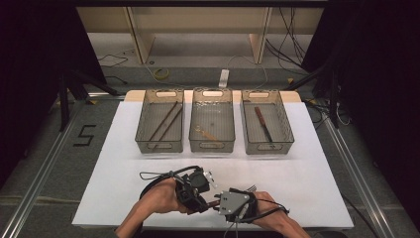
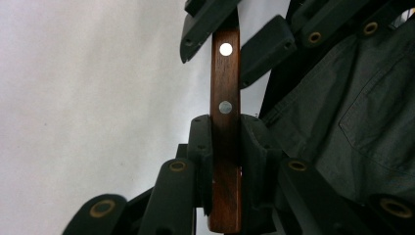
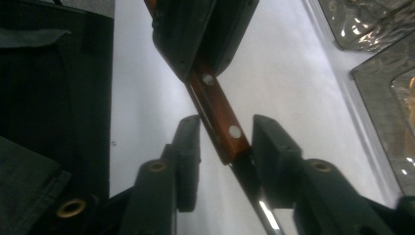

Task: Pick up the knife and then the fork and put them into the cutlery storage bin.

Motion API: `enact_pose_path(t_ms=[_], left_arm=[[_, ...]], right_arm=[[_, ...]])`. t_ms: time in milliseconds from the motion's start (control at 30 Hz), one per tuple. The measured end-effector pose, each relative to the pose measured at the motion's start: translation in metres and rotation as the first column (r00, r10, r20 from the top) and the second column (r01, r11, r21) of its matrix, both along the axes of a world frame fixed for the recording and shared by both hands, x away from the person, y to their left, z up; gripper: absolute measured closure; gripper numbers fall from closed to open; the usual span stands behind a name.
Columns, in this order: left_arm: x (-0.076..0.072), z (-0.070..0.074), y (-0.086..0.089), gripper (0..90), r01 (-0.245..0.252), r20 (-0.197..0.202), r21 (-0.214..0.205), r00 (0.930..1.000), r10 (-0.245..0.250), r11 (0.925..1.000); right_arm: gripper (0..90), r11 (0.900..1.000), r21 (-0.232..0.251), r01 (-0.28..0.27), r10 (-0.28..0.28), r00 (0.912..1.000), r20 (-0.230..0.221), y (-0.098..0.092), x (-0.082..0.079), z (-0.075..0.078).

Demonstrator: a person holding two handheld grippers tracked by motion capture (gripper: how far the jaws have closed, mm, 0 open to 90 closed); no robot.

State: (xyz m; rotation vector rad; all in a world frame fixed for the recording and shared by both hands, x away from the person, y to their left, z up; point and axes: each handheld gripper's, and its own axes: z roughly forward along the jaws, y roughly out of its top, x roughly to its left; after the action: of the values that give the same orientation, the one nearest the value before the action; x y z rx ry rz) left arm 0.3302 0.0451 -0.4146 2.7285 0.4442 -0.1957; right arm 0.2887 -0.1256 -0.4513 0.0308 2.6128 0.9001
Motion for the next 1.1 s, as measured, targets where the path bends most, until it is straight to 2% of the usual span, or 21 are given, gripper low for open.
enact_pose_path(t_ms=[100,133,200,300,433,500,533,600,667,767,833,900,1100], left_arm=[[0.000,-0.001,0.000,75.3,-0.003,-0.010,-0.003,0.9999,0.003,1.0000],[0.001,-0.001,0.000,75.2,-0.005,-0.011,-0.008,0.9999,0.005,1.0000],[0.002,-0.002,0.000,75.1,-0.003,-0.016,-0.021,0.9999,0.003,0.9998],[0.003,-0.001,0.003,74.1,-0.010,-0.019,-0.047,0.9998,0.009,0.9988],[0.006,0.001,0.006,70.9,-0.037,-0.019,-0.072,0.9992,0.036,0.9967],[0.008,0.000,0.008,62.9,-0.063,-0.013,-0.078,0.9980,0.063,0.9950],[0.008,0.000,0.009,61.0,-0.058,-0.018,-0.079,0.9982,0.057,0.9952],[0.008,0.000,0.011,51.7,-0.077,0.000,-0.088,0.9970,0.077,0.9932],[0.008,0.001,0.014,40.9,-0.107,0.019,-0.096,0.9938,0.110,0.9896],[0.010,0.004,0.019,32.9,-0.140,0.036,-0.135,0.9886,0.146,0.9808],[0.011,0.006,0.024,29.2,-0.168,0.050,-0.167,0.9827,0.178,0.9716],[0.012,0.008,0.028,25.7,-0.179,0.085,-0.182,0.9767,0.197,0.9668],[0.014,0.011,0.038,21.5,-0.220,0.104,-0.236,0.9627,0.250,0.9465]], right_arm=[[69.0,0.9999,-0.015,-0.007,0.007,0.9999,0.014,0.000,-0.001,-0.001],[70.2,0.9995,-0.024,-0.022,0.022,0.9994,0.025,0.000,-0.001,-0.002],[71.9,0.9989,-0.035,-0.030,0.031,0.9994,0.018,-0.001,0.000,-0.002],[75.3,0.9969,-0.055,-0.056,0.058,0.9973,0.044,-0.001,-0.001,-0.003],[77.7,0.9933,-0.083,-0.081,0.084,0.9958,0.036,-0.002,-0.003,-0.004],[77.8,0.9935,-0.086,-0.075,0.078,0.9961,0.041,-0.002,-0.003,-0.003],[77.9,0.9938,-0.082,-0.075,0.079,0.9959,0.044,-0.003,-0.002,-0.003],[77.9,0.9948,-0.077,-0.067,0.071,0.9964,0.047,-0.004,-0.001,-0.002],[77.9,0.9954,-0.076,-0.059,0.063,0.9966,0.053,-0.006,0.000,-0.001],[77.9,0.9968,-0.065,-0.047,0.050,0.9979,0.043,-0.009,0.001,0.001],[77.8,0.9976,-0.061,-0.034,0.037,0.9981,0.049,-0.011,0.002,0.001],[77.8,0.9983,-0.051,-0.029,0.032,0.9984,0.048,-0.013,0.004,0.002],[77.8,0.9992,-0.040,-0.006,0.007,0.9993,0.036,-0.018,0.007,0.003]])
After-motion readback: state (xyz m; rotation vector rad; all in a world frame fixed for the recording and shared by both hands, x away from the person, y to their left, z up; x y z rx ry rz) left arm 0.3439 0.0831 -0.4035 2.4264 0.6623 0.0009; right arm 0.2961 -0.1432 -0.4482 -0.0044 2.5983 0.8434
